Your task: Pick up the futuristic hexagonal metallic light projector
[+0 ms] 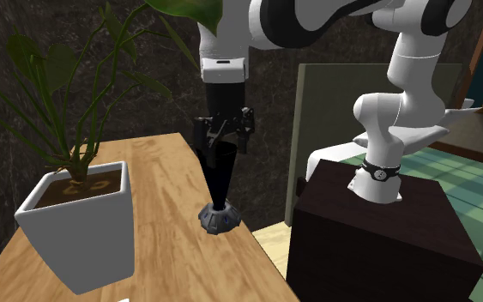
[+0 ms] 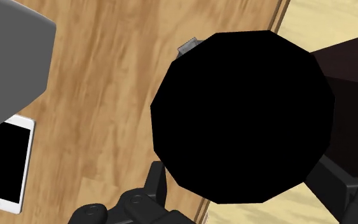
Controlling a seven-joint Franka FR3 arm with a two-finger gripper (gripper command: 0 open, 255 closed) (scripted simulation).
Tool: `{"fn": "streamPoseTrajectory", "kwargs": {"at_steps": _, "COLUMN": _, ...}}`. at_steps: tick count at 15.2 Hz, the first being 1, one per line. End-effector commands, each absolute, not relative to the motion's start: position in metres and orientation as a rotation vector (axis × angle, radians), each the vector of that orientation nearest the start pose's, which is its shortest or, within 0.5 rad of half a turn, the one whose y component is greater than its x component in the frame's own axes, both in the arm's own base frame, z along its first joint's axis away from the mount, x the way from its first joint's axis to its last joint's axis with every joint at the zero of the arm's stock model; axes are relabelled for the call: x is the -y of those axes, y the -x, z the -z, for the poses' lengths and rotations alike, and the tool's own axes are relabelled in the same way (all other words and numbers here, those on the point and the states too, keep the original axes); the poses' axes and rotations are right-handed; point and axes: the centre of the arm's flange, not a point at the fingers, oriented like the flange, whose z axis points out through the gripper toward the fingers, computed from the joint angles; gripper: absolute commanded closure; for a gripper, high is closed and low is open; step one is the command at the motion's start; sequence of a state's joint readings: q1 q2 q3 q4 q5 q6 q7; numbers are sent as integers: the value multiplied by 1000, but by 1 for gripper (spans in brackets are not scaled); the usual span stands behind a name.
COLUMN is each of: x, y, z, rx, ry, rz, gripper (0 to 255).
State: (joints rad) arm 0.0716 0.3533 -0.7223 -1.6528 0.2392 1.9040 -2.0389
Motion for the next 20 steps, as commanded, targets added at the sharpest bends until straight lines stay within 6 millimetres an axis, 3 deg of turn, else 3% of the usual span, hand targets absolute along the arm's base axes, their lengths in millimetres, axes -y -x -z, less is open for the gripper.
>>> {"fn": "streamPoseTrajectory", "kwargs": {"at_steps": 1, "x": 335, "y": -545, "z": -445, "rx": 1944, "ry": 2459, "rz": -11, "gripper": 255}}
{"fn": "streamPoseTrajectory", "kwargs": {"at_steps": 10, "x": 335, "y": -546, "z": -445, "rx": 1944, "ry": 2459, "rz": -11, "gripper": 255}}
{"fn": "streamPoseTrajectory", "kwargs": {"at_steps": 20, "x": 335, "y": -546, "z": -498, "rx": 1944, "ry": 2459, "rz": -11, "gripper": 255}}
